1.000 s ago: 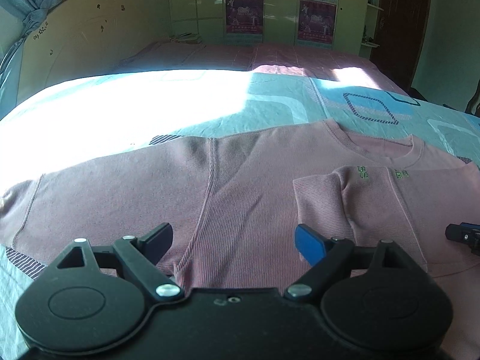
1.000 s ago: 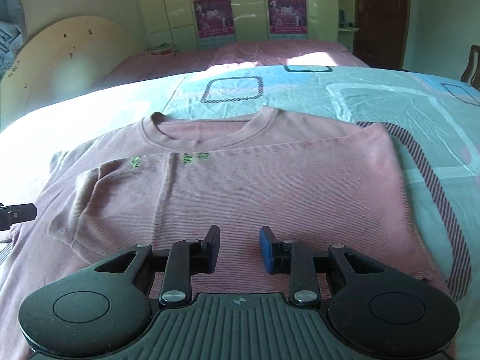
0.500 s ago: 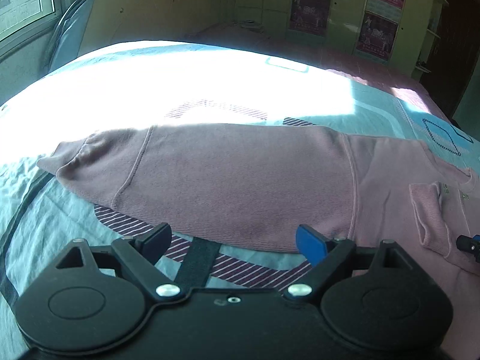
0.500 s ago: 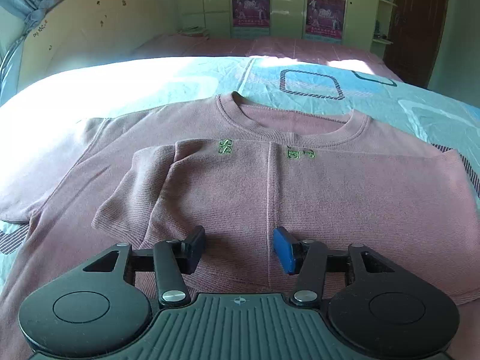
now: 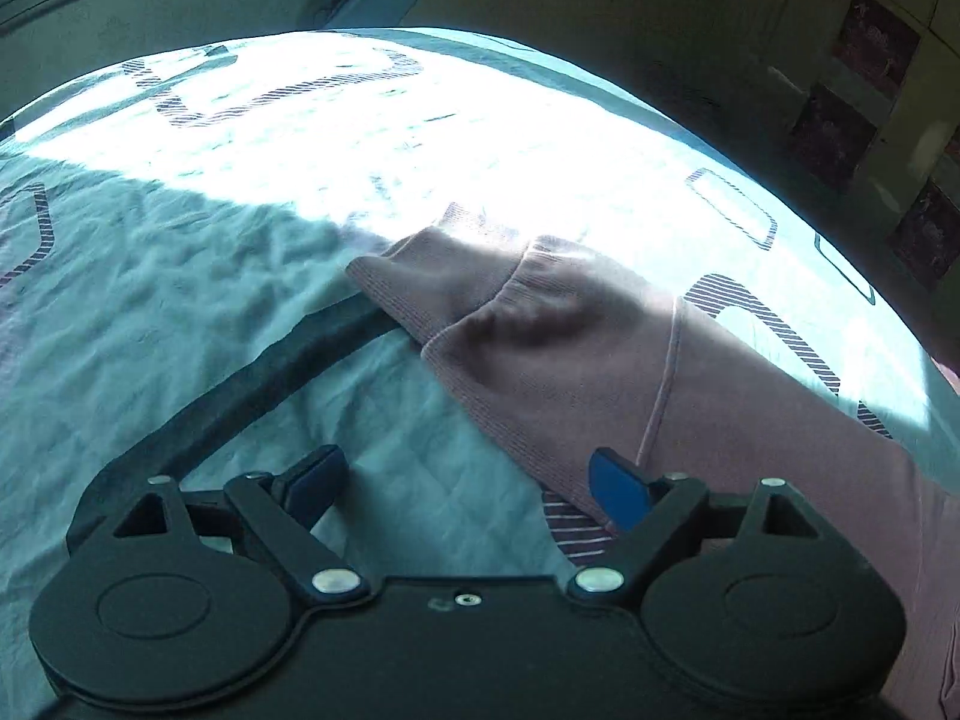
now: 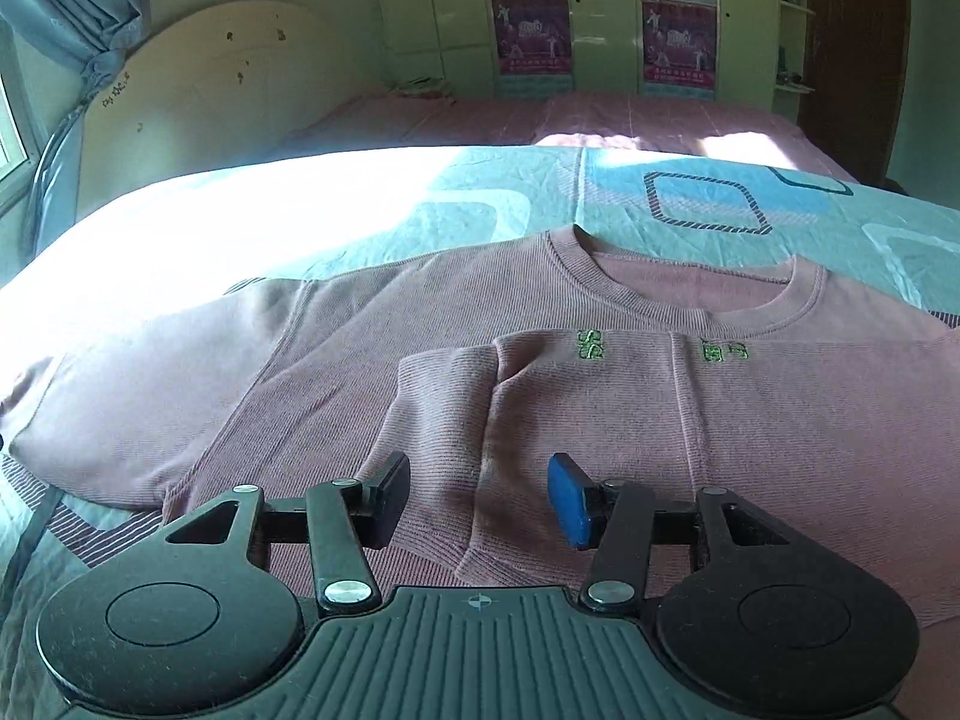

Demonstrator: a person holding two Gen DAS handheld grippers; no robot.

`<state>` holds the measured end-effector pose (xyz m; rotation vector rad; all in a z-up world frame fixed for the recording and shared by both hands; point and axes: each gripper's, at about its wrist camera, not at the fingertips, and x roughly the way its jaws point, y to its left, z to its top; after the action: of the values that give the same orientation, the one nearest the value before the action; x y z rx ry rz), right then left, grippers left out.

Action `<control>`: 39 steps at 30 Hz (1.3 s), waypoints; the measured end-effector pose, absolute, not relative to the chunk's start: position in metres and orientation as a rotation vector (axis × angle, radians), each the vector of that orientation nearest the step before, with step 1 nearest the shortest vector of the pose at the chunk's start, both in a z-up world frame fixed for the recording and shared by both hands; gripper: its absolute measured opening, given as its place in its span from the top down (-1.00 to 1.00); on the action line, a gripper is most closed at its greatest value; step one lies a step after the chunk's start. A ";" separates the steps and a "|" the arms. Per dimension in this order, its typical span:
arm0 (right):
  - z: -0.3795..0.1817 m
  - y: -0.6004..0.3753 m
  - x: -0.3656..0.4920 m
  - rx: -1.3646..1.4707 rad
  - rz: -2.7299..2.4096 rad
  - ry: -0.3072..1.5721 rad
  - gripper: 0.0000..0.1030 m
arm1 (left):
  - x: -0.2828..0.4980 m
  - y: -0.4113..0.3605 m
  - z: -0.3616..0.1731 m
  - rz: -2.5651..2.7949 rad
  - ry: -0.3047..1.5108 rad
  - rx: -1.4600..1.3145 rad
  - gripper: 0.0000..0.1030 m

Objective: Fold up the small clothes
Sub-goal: 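Move the left tool to the other sleeve and grasp its cuff, then fold the held sleeve across the sweatshirt body with the left tool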

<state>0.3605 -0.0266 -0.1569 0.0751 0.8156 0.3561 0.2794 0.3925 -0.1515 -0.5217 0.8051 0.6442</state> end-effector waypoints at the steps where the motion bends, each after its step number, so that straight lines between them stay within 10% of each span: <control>1: -0.156 -0.026 0.362 0.070 0.353 0.814 0.02 | 0.281 0.396 -0.153 0.641 0.790 -0.535 -0.68; 6: -0.161 -0.025 0.369 0.071 0.321 0.828 0.02 | 0.294 0.403 -0.158 0.626 0.723 -0.528 -0.42; 8: -0.166 -0.022 0.370 0.066 0.323 0.846 0.02 | 0.299 0.404 -0.159 0.628 0.711 -0.509 0.19; 13: -0.175 -0.017 0.371 0.065 0.325 0.865 0.02 | 0.303 0.415 -0.162 0.628 0.674 -0.552 0.86; 28: -0.149 -0.060 0.359 0.190 0.315 0.807 0.02 | 0.341 0.222 -0.066 0.060 0.508 -0.314 0.90; 39: -0.143 -0.175 0.334 0.256 0.173 0.783 0.01 | 0.382 -0.003 -0.106 -0.389 0.617 -0.174 0.89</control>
<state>0.3341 -0.1752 -0.1427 0.2564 0.7828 0.1734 0.3815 -0.0027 -0.1059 -0.1741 0.6173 -0.3888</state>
